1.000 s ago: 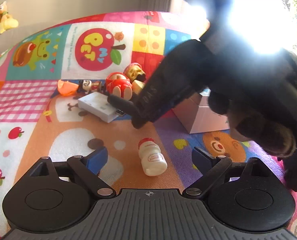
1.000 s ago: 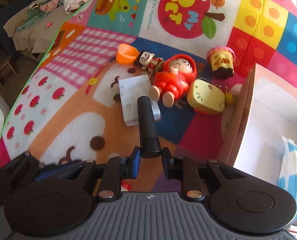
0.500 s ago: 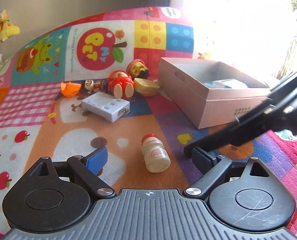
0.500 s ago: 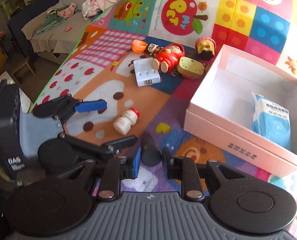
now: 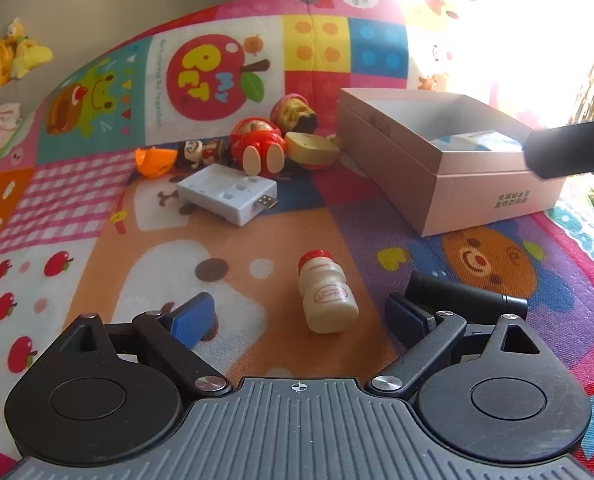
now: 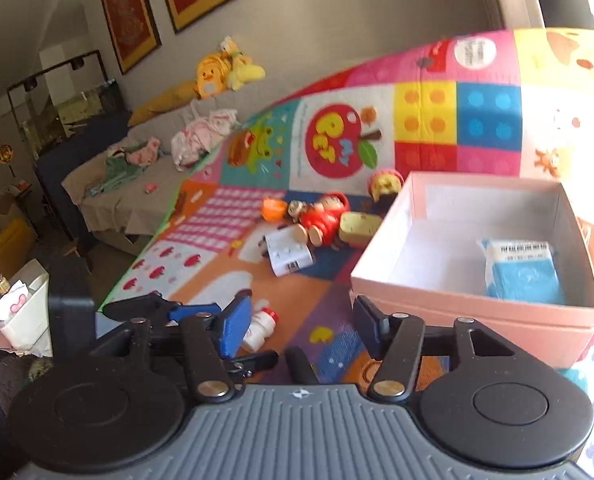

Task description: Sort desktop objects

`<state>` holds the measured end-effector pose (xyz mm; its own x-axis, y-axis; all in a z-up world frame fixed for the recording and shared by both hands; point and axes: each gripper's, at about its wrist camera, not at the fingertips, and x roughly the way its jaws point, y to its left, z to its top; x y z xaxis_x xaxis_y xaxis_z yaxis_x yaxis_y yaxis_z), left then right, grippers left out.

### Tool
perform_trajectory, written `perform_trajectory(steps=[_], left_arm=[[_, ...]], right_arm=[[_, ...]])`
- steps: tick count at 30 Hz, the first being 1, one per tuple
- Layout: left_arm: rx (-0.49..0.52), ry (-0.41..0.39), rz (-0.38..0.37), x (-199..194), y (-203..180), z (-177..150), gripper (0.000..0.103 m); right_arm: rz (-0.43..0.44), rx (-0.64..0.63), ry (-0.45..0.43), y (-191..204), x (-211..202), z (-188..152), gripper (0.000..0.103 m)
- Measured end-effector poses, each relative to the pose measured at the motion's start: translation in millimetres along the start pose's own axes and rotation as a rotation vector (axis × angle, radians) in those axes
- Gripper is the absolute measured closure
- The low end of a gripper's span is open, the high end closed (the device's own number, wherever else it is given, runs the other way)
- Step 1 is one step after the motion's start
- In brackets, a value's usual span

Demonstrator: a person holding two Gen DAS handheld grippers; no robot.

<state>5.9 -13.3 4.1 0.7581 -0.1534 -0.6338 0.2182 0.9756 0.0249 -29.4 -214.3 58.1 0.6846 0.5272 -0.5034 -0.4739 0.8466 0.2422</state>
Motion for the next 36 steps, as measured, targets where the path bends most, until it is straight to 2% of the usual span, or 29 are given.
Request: perform_trajectory(steps=[4,7,9,10,11,12,13,14,16,18,21,22,25,28,32,34,36], left_arm=[[0.009,0.01,0.014,1.3,-1.9,0.4,0.006],[0.013,0.014,0.015,2.3,-2.9,0.8,0.006],[0.012,0.015,0.016,2.4,-2.8,0.9,0.006],[0.01,0.015,0.018,2.4,-2.7,1.0,0.005],[0.01,0.015,0.02,2.4,-2.6,1.1,0.005],[0.009,0.014,0.024,2.1,-2.7,1.0,0.005],[0.007,0.012,0.028,1.6,-2.5,0.8,0.005],[0.001,0.008,0.033,0.6,-1.5,0.5,0.005],[-0.013,0.0,0.036,-1.1,0.9,-0.2,0.005],[-0.038,-0.009,0.031,-2.9,5.4,-0.8,0.004],[-0.077,-0.008,0.013,-2.6,12.3,-0.3,0.004],[-0.087,-0.004,0.01,-2.0,13.9,-0.1,0.004],[-0.105,-0.008,0.002,-2.2,16.7,-0.6,0.004],[-0.116,-0.017,0.007,-3.8,17.9,-1.5,0.003],[-0.138,-0.033,0.004,-6.6,21.2,-2.7,0.003],[-0.148,-0.035,-0.001,-6.9,22.7,-2.8,0.003],[-0.155,-0.036,-0.007,-7.0,23.6,-2.9,0.003]], right_arm=[[-0.064,-0.058,-0.067,4.0,-30.1,-3.1,0.019],[-0.109,-0.019,-0.028,3.2,-38.8,-13.9,0.018],[-0.046,0.042,0.026,5.9,-33.0,-28.1,0.019],[-0.021,0.045,0.059,11.2,-26.1,-35.2,0.021],[-0.009,0.029,0.092,18.5,-17.4,-42.8,0.031],[-0.022,-0.008,0.131,29.0,-5.5,-52.7,0.037],[-0.048,-0.036,0.168,36.5,6.2,-59.7,0.048],[-0.068,-0.042,0.201,40.0,16.9,-63.9,0.052],[-0.072,-0.013,0.264,37.4,33.6,-72.0,0.052],[-0.091,0.012,0.244,29.9,35.8,-70.0,0.055],[-0.288,0.046,0.204,14.3,40.1,-61.7,0.055],[-0.329,0.056,0.194,11.0,40.7,-59.8,0.055],[-0.346,0.07,0.165,8.1,41.9,-56.8,0.046],[-0.365,0.003,0.175,15.1,53.1,-56.5,0.046],[-0.588,-0.063,0.12,15.2,61.8,-50.4,0.046],[-0.573,-0.015,0.106,8.2,56.2,-45.8,0.046],[-0.49,0.041,0.104,4.8,50.9,-44.8,0.034]])
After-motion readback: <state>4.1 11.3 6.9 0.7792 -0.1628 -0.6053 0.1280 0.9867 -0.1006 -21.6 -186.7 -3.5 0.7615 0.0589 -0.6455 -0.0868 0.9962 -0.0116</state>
